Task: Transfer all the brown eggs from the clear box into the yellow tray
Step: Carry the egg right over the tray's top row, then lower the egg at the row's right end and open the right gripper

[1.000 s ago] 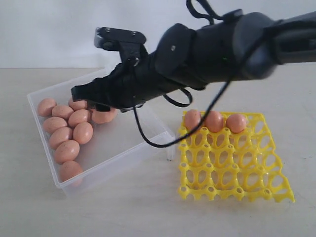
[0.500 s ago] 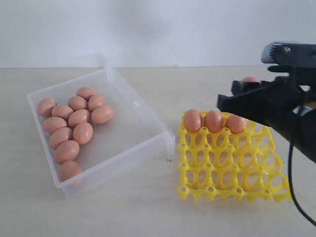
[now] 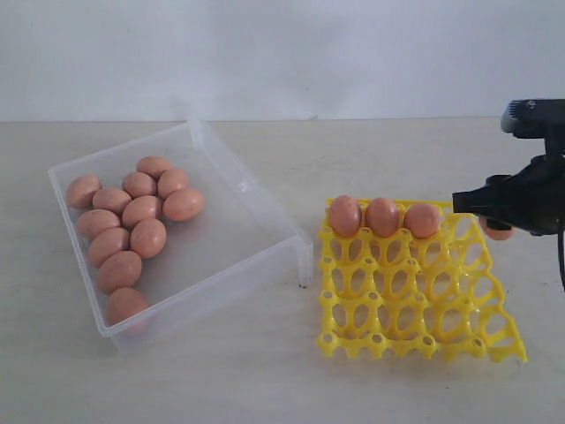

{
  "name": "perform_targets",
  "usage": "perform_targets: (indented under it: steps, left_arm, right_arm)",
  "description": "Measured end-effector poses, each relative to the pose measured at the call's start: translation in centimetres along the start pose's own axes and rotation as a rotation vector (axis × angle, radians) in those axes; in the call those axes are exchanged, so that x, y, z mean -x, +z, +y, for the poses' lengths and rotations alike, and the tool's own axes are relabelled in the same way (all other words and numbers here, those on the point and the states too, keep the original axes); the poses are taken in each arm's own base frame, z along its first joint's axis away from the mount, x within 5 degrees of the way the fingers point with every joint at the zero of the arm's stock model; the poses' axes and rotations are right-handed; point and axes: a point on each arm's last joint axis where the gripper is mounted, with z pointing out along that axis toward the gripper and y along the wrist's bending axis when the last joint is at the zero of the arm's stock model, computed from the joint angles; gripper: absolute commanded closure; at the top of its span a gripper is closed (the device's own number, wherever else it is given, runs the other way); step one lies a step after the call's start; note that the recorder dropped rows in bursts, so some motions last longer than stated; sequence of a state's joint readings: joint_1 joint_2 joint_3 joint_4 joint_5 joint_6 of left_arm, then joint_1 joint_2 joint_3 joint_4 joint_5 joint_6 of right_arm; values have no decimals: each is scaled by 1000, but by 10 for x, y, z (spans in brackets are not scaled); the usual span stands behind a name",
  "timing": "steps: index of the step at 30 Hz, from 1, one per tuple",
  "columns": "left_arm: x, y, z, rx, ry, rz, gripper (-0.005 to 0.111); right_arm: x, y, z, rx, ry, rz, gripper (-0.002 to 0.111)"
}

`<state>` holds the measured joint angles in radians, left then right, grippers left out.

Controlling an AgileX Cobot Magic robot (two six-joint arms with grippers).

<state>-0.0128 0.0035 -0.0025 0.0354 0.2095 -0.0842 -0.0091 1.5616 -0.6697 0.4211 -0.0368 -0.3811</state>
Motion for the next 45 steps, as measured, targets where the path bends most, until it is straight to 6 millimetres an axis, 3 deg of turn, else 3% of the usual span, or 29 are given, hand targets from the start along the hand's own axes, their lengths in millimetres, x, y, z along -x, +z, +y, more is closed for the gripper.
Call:
perform_targets:
  steps: [4,10,20,31,45]
  left_arm:
    - [0,0,0,0,0,0,103]
    - [0,0,0,0,0,0,103]
    - [0,0,0,0,0,0,103]
    - [0,0,0,0,0,0,103]
    - [0,0,0,0,0,0,103]
  right_arm:
    - [13,12,1,33,-164,61,108]
    - [20,20,-1,23,-180,38,108]
    - [13,34,-1,14,-185,56,108]
    - [18,36,28,47,-330,-29,108]
    - [9,50,29,41,-335,-9,108]
